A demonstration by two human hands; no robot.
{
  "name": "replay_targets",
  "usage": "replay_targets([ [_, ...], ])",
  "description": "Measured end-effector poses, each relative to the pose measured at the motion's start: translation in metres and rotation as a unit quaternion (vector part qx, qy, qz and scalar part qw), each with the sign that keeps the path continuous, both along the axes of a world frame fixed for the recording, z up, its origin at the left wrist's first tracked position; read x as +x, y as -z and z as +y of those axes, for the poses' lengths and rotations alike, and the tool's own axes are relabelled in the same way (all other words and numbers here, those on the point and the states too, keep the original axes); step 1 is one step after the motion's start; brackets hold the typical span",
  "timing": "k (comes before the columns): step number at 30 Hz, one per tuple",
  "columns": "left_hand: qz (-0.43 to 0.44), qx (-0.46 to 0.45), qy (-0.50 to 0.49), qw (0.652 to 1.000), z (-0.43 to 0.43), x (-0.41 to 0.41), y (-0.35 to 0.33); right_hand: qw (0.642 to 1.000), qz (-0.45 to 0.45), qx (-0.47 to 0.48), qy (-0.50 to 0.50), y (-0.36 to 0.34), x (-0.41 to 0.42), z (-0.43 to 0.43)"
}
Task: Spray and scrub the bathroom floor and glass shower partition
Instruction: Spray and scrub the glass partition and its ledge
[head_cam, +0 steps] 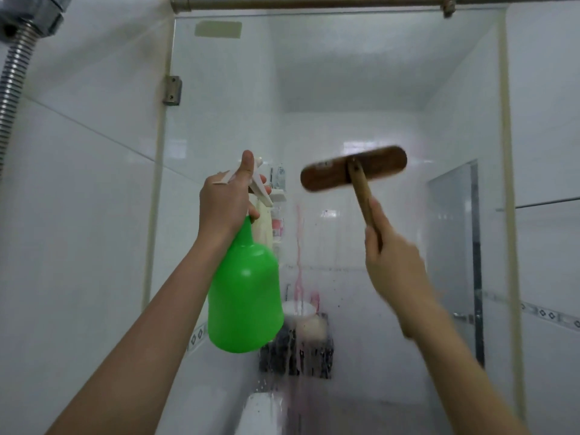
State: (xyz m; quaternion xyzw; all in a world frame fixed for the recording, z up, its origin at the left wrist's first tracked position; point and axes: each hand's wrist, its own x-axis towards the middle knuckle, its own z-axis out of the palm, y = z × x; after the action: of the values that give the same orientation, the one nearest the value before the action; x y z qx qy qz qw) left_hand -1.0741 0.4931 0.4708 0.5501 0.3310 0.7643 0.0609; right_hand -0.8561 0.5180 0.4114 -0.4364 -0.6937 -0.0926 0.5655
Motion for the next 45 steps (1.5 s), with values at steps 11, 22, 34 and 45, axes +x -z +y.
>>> replay_targets([
  [11,0.009,-0.013,0.015,1.000,-0.001,0.014,0.007,0.998,0.043,-0.036,0.018,0.035,0.032,-0.007],
  [22,0.025,-0.011,0.048,0.998,0.002,0.022,0.014,0.996,0.083,-0.038,0.013,0.050,0.050,-0.008],
  [34,0.002,-0.008,0.066,0.998,-0.012,0.013,0.024,0.996,0.068,-0.055,-0.010,0.065,0.043,-0.012],
  [45,-0.018,-0.023,0.018,0.999,-0.022,-0.004,0.068,0.996,0.066,-0.063,-0.008,0.083,0.024,-0.008],
])
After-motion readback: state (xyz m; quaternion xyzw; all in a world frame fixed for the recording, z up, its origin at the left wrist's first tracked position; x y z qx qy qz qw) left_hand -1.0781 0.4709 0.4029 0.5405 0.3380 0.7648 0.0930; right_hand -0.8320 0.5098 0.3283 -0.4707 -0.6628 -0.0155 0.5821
